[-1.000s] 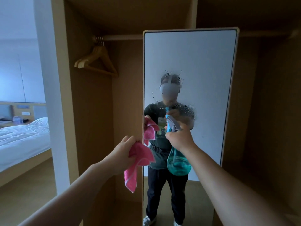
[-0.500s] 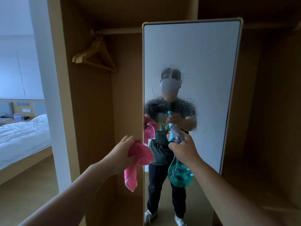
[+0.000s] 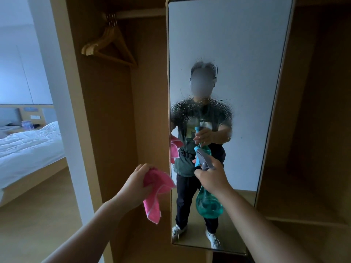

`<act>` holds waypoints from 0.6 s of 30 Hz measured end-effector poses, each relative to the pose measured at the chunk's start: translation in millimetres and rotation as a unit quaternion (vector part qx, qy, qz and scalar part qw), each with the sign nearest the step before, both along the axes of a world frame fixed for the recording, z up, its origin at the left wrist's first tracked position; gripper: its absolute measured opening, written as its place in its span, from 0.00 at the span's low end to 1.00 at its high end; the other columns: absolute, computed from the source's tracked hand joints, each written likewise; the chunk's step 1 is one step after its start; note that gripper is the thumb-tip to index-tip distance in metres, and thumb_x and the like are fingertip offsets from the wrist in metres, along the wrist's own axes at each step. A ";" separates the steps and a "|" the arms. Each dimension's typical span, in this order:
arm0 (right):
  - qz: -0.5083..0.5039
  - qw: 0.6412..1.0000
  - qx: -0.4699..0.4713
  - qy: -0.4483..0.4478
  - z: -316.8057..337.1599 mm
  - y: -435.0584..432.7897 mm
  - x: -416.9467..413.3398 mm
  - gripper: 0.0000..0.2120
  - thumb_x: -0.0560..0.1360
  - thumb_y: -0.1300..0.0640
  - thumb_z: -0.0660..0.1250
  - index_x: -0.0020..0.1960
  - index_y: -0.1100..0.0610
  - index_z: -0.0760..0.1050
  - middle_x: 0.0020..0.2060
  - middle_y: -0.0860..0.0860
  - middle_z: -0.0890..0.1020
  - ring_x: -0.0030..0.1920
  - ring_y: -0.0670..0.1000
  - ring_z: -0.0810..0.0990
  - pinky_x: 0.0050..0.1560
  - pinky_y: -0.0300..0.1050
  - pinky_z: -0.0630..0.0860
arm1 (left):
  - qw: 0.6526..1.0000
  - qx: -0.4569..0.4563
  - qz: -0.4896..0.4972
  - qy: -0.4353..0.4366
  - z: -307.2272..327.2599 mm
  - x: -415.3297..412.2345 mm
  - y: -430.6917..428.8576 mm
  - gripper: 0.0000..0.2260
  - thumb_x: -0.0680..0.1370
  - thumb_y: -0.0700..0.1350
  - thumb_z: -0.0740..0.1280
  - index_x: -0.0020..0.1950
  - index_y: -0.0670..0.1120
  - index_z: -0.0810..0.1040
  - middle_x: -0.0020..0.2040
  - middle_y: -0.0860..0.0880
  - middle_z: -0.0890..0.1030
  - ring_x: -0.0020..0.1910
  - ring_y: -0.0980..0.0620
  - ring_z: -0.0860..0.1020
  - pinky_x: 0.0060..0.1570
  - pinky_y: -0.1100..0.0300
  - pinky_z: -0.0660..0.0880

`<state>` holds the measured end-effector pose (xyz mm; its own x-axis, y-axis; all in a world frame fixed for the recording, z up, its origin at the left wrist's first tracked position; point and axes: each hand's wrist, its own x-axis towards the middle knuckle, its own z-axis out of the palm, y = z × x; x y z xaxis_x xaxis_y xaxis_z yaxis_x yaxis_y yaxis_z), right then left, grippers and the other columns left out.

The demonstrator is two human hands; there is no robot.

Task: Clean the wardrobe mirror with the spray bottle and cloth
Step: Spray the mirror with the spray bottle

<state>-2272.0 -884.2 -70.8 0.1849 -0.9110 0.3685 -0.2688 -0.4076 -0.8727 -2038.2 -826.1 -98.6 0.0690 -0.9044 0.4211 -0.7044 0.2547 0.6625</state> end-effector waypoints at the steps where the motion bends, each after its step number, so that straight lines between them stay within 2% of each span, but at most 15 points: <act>1: 0.004 1.000 0.003 -0.002 -0.6 0.5 0.6 0.11 0.71 0.70 0.62 0.51 0.60 0.75 0.35 0.53 0.71 0.30 0.46 0.68 0.28 0.29 0.65 | 1.000 -0.004 0.002 0.001 0.6 0.5 1.0 0.20 0.73 0.36 0.70 0.57 0.57 0.73 0.54 0.59 0.73 0.50 0.59 0.76 0.39 0.71 0.76; 5: 0.003 1.000 0.003 0.000 -3.6 -0.3 2.0 0.12 0.71 0.70 0.63 0.51 0.58 0.75 0.37 0.52 0.73 0.32 0.46 0.70 0.30 0.28 0.68 | 1.000 -0.007 0.008 -0.001 2.8 5.4 3.9 0.21 0.72 0.36 0.70 0.58 0.56 0.73 0.54 0.59 0.73 0.50 0.60 0.75 0.38 0.69 0.76; 8: 0.001 1.000 0.006 0.006 -6.5 -1.9 3.2 0.12 0.71 0.69 0.63 0.51 0.56 0.74 0.35 0.48 0.72 0.32 0.44 0.71 0.29 0.26 0.67 | 1.000 -0.008 0.010 -0.006 3.3 9.7 6.1 0.21 0.73 0.36 0.70 0.58 0.58 0.73 0.54 0.60 0.73 0.50 0.60 0.75 0.37 0.69 0.76; 13: -0.036 0.999 -0.006 -0.007 -14.9 -4.7 2.7 0.09 0.74 0.67 0.65 0.50 0.55 0.74 0.39 0.49 0.77 0.39 0.43 0.76 0.36 0.26 0.69 | 1.000 -0.006 0.005 0.000 2.7 10.3 7.0 0.21 0.73 0.37 0.70 0.56 0.60 0.72 0.54 0.60 0.73 0.50 0.59 0.75 0.37 0.67 0.77; 15: -0.049 0.999 -0.004 -0.016 -17.7 -5.1 -1.4 0.09 0.74 0.66 0.66 0.50 0.55 0.74 0.38 0.48 0.77 0.38 0.44 0.77 0.33 0.26 0.71 | 1.000 -0.005 0.004 -0.002 2.8 8.6 5.5 0.21 0.73 0.36 0.70 0.57 0.59 0.72 0.55 0.60 0.73 0.51 0.59 0.75 0.38 0.67 0.77; 18: -0.058 0.998 0.001 -0.002 -18.9 -6.3 -12.6 0.11 0.71 0.68 0.64 0.48 0.55 0.75 0.34 0.48 0.75 0.32 0.45 0.73 0.28 0.27 0.69 | 1.000 -0.004 -0.004 -0.007 4.0 4.4 2.6 0.20 0.73 0.36 0.70 0.57 0.58 0.72 0.55 0.59 0.73 0.51 0.59 0.75 0.39 0.68 0.76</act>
<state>-2284.6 -890.6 -89.7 0.0766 -0.9271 0.3669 -0.3110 -0.3719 -0.8746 -2033.8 -823.6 -94.6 0.0561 -0.9015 0.4291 -0.7117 0.2653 0.6505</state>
